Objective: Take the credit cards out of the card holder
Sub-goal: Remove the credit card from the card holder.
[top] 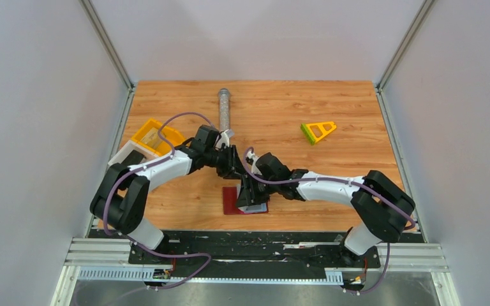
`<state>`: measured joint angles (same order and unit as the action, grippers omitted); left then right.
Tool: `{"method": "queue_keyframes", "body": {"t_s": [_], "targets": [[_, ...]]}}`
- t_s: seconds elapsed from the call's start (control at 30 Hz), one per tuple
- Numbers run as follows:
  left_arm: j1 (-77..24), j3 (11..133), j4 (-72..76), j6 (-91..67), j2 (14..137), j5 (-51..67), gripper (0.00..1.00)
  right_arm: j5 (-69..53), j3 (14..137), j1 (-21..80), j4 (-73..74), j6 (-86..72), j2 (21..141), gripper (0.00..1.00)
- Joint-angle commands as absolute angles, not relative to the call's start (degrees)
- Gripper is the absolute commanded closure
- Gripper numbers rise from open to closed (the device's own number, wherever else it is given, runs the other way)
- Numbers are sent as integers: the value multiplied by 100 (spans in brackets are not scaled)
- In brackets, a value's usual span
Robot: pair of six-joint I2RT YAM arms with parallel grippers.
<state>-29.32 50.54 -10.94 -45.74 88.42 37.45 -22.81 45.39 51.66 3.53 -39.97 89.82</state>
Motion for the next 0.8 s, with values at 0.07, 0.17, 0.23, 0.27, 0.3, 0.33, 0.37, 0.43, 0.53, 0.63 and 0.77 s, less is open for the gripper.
{"method": "queue_keyframes", "body": {"t_s": [0.07,0.17,0.23,0.27,0.3,0.33,0.37,0.43,0.53,0.63,0.77], "targets": [[-3159,4747,-590,-4725,9089,3893,70,-2195,4694,5265,53,-3964,9017,57],[-3189,4639,-816,-4627,9077,3651,74,-2143,4661,5273,71,-3975,8963,57],[-3198,4618,-1046,-4501,9007,3451,76,-2079,4642,5273,160,-3977,8879,57],[-3199,4615,-1138,-4461,8949,3313,76,-2031,4629,5273,223,-3973,8808,57],[-3199,4615,-1306,-4369,8897,3197,76,-1953,4607,5269,298,-3961,8752,57],[-3197,4614,-1427,-4334,8874,3145,76,-1864,4586,5278,382,-3949,8695,57],[-3194,4614,-1478,-4267,8839,3060,76,-1785,4561,5269,458,-3924,8646,57],[-3194,4608,-1590,-4187,8812,2945,76,-1622,4553,5259,673,-3903,8569,57],[-3197,4566,-1678,-4115,8799,2834,76,-1421,4552,5247,969,-3934,8457,57],[-3195,4485,-1617,-4118,8767,2813,75,-1111,4565,5215,1253,-4031,8346,57],[-3199,4396,-1592,-4093,8721,2751,75,-869,4580,5126,1501,-4161,8398,58]]}}
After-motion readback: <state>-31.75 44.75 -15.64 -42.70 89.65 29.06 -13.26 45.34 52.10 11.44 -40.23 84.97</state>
